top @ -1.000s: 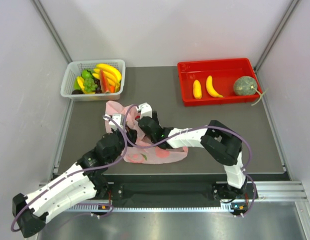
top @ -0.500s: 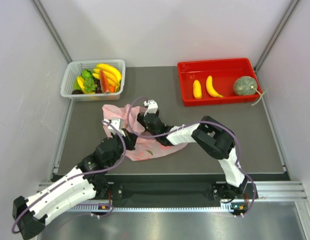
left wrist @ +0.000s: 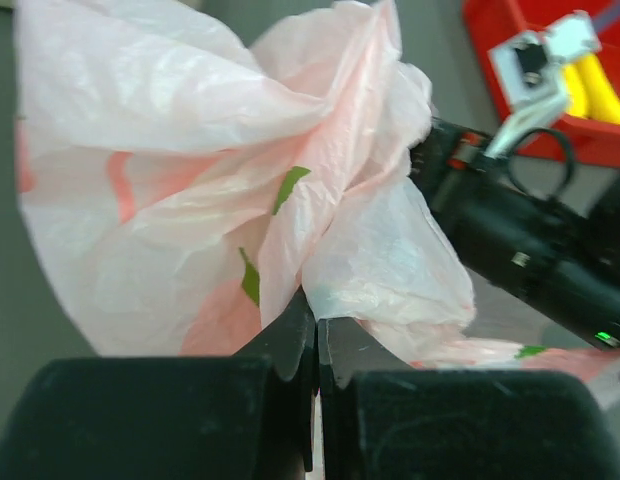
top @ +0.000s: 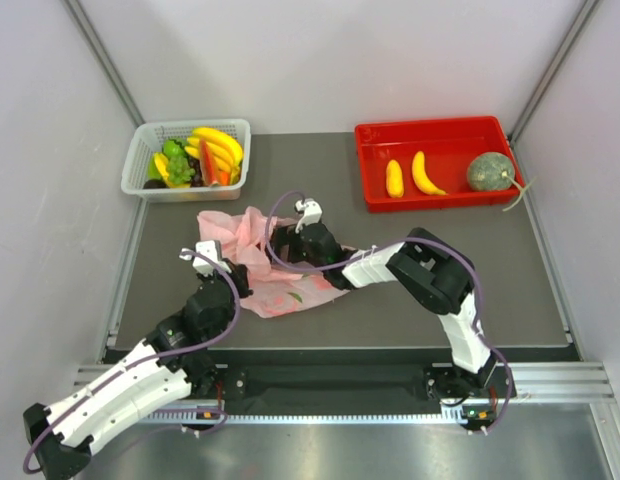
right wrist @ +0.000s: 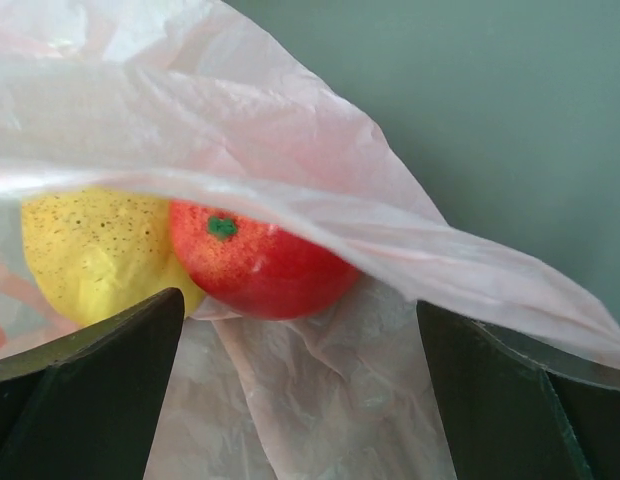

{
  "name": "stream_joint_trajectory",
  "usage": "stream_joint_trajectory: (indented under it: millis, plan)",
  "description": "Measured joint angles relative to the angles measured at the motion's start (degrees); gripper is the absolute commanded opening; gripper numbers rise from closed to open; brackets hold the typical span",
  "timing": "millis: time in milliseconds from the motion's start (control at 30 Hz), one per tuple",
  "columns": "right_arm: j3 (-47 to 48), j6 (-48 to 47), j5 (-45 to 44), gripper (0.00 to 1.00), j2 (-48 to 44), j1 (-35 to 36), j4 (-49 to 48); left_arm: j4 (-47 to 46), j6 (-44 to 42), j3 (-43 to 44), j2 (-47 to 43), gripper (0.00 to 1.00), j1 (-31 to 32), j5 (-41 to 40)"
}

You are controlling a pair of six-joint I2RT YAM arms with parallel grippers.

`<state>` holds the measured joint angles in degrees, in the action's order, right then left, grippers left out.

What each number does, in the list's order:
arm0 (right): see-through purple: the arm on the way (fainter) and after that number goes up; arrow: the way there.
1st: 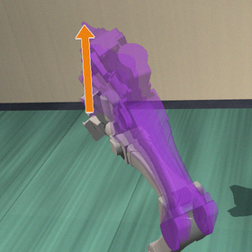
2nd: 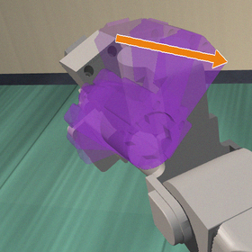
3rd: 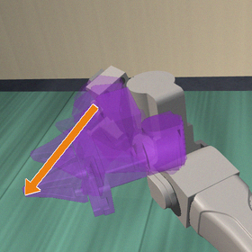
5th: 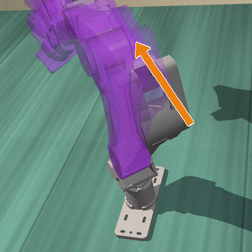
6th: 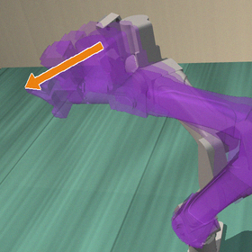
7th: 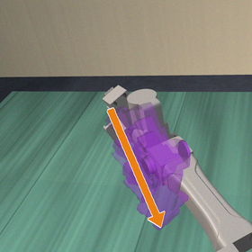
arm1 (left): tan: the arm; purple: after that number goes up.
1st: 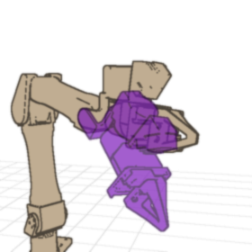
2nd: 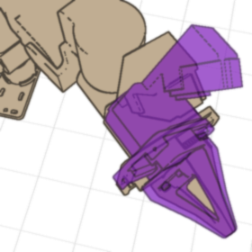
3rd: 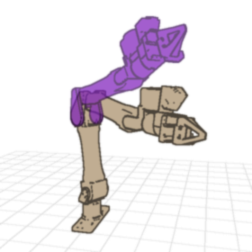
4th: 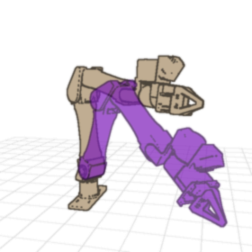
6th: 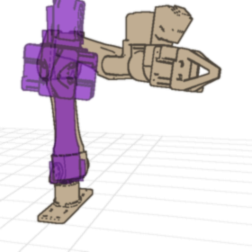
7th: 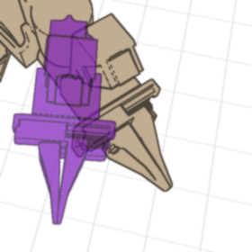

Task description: Untie the knot of the plastic bag and take out the fruit

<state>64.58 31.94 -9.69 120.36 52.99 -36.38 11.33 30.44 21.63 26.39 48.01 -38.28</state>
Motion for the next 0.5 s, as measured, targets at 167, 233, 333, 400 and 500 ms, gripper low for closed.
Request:
stream_joint_trajectory:
  millis: [167, 233, 333, 400, 500]
  plan:
    - [0.1, -0.8, 2.5, 1.00, -0.2, -0.3, -1.5, 1.4, 1.7, 0.0, 0.9, 0.00, 0.0, -6.3]
    - [0.9, -0.9, 3.3, 1.00, -0.2, -0.3, -0.8, 1.2, 2.0, -0.3, 1.6, 0.00, 0.0, -7.3]
    - [3.7, -1.1, 3.5, 1.00, 0.3, -0.3, 0.3, 0.7, 2.5, -1.7, 2.5, 0.00, 0.0, -7.9]
    - [6.3, -1.2, 3.5, 1.00, 1.1, -0.3, 0.7, 0.7, 2.7, -2.9, 3.1, 0.00, 0.0, -7.8]
    - [8.3, -1.1, 3.5, 1.00, 1.8, -0.3, 0.8, 0.6, 3.0, -4.4, 3.1, 0.00, 0.0, -7.2]
